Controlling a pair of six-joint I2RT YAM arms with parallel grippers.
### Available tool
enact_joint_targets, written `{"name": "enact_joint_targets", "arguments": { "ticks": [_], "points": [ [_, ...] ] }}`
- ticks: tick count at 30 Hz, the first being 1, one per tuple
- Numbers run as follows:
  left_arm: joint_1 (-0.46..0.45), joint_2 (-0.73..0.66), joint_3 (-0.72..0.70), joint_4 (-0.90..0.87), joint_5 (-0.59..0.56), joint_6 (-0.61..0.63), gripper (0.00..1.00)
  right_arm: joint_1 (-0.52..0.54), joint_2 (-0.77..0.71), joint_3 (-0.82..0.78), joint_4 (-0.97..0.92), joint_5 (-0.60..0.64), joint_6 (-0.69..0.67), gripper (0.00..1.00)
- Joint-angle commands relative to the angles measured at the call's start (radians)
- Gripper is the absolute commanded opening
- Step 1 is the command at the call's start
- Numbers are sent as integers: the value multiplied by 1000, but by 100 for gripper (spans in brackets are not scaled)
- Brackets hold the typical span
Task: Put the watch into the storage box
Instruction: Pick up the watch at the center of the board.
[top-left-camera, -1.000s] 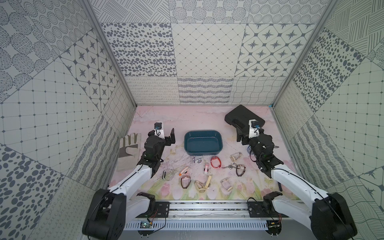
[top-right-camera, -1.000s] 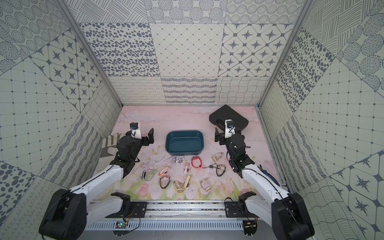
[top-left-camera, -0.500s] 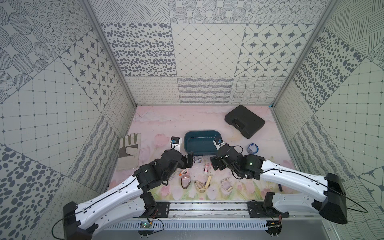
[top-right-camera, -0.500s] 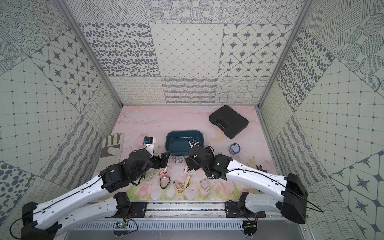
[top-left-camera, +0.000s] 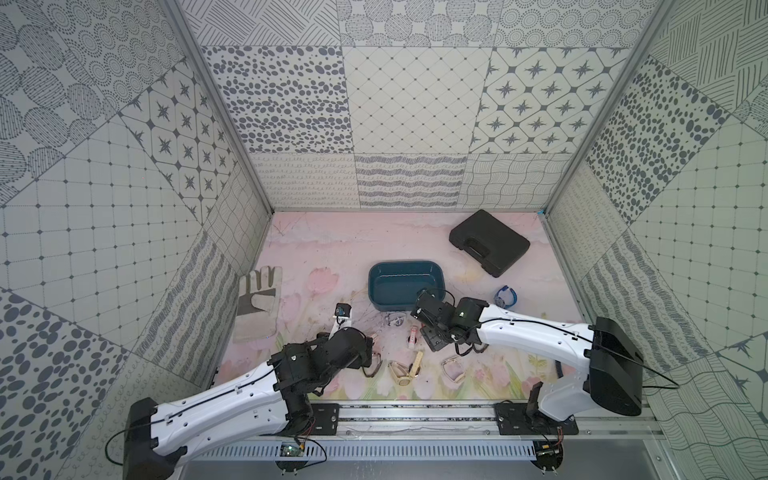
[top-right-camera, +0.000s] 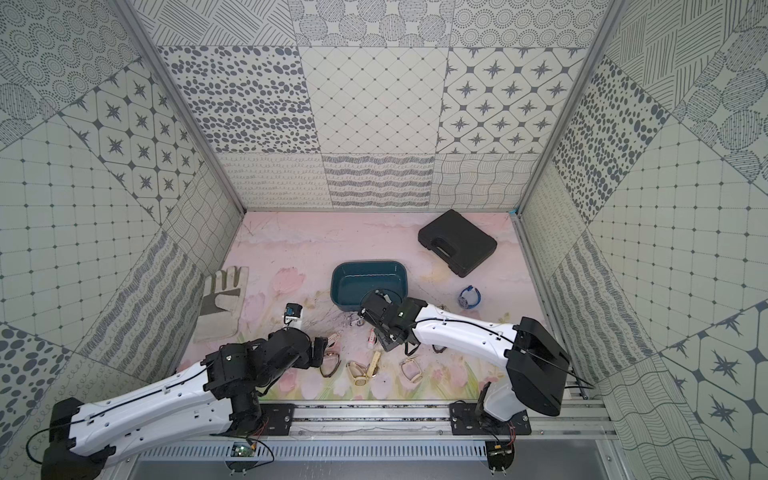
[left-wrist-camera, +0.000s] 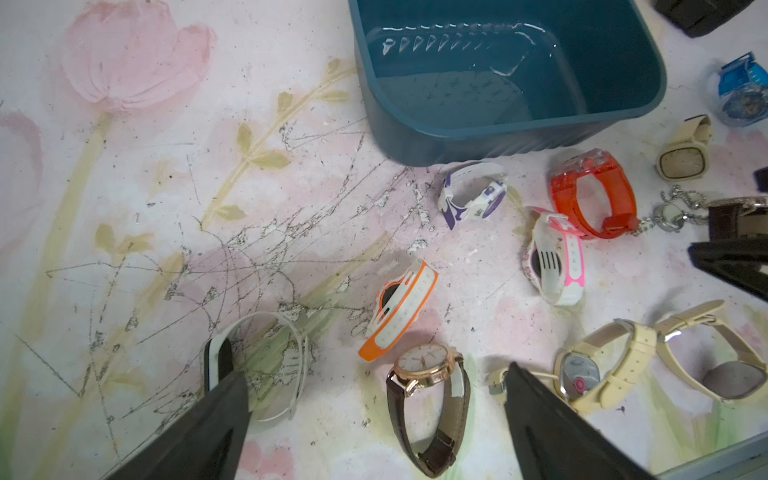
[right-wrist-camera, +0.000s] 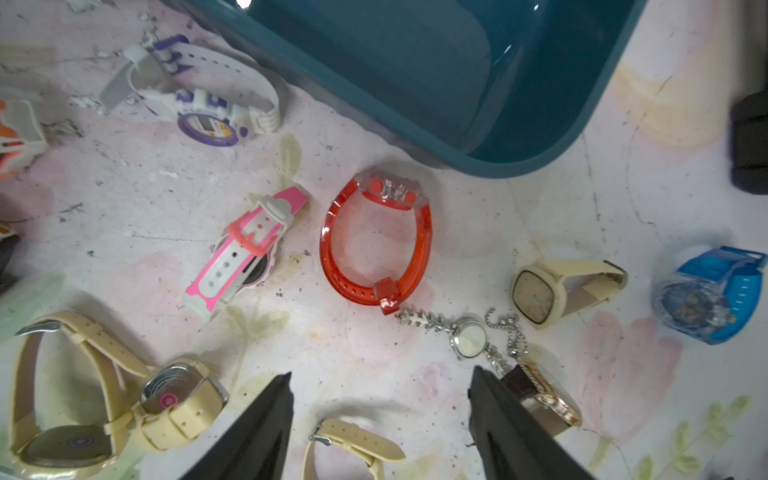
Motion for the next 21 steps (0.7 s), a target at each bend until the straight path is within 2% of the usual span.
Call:
{"name": "enact_joint_targets", "arguments": {
  "ticks": [1,8,21],
  "points": [
    [-3,-30,-8,-56,-24,-45,99,-30,48,34,36,-58,-42,63],
    [-4,-51,-6,-66,-27,-38,99,-52,161,57,124,-154,-83,53],
    [-2,-63,-13,-71,-34,-34,99,-74,222,45,167,-132,-101,41]
  ]
}}
